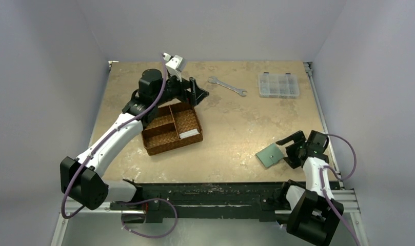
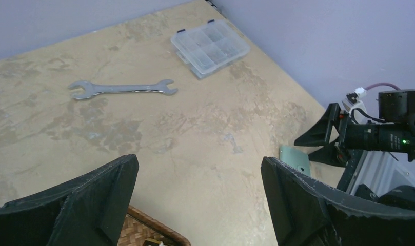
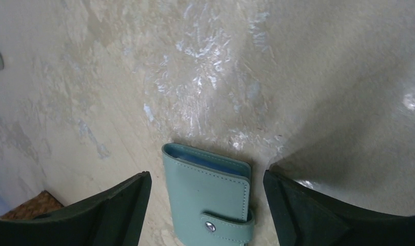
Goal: Put the credit cards into the card holder
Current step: Move the card holder to the center of the board, then open the card holder at the center of the board.
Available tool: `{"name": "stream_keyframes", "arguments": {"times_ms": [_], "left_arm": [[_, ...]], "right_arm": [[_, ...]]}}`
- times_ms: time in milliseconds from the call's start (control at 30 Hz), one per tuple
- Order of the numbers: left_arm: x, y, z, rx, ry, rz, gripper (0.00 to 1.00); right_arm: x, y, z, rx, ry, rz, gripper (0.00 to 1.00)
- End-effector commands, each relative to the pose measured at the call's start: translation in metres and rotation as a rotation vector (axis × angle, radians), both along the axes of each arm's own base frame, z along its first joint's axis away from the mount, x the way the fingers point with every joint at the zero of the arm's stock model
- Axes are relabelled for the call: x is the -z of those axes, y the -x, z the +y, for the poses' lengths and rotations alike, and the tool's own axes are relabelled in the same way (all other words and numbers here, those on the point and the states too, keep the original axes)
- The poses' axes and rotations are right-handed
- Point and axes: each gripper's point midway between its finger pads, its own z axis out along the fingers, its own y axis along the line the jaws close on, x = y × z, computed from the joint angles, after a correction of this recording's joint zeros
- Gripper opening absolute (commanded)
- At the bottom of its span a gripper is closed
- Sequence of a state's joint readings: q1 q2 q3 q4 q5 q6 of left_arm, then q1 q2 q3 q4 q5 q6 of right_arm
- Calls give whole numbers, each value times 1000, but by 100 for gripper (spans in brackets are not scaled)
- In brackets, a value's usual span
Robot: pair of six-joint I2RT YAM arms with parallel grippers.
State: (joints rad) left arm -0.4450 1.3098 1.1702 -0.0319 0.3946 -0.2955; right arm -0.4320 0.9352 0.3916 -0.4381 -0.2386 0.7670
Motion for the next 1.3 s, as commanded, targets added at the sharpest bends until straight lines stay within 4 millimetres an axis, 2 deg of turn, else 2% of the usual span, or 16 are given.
{"name": "stream_keyframes", "arguments": {"times_ms": [0, 100, 267, 333, 367, 433, 500, 600, 733, 800, 900, 1033, 1267], "left_arm": [[-4, 12, -25, 80, 10, -23, 97], [14, 19, -38, 108, -22, 23, 96], [40, 36, -68, 160, -65, 87, 94], [57, 48, -85, 175, -102, 137, 91], [67, 56, -95, 188, -117, 159, 90], [87, 73, -112, 212, -127, 208, 88], [106, 89, -126, 234, -87, 278, 86], [135, 111, -143, 256, -26, 377, 81], [181, 127, -157, 213, -75, 467, 69], [210, 132, -158, 163, -101, 539, 61], [239, 136, -153, 116, -99, 621, 54], [255, 142, -155, 109, -72, 687, 49], [273, 143, -158, 98, -62, 735, 49]], "right_arm": [[10, 2, 24, -153, -27, -40, 87], [0, -8, 44, -238, -56, -81, 85], [-27, -36, 109, -476, -53, -175, 69], [-38, -46, 131, -565, -64, -234, 68], [-39, -50, 135, -590, -63, -247, 67], [-40, -54, 137, -640, -14, -245, 68], [-32, -51, 129, -661, 67, -166, 71], [-17, -36, 123, -665, 87, -73, 71], [-9, -17, 131, -696, 34, -69, 70], [-8, -10, 137, -717, 0, -80, 56], [-6, -2, 143, -734, -31, -97, 44], [-1, 4, 151, -752, -64, -108, 36], [17, 12, 163, -777, -116, -85, 28]]}}
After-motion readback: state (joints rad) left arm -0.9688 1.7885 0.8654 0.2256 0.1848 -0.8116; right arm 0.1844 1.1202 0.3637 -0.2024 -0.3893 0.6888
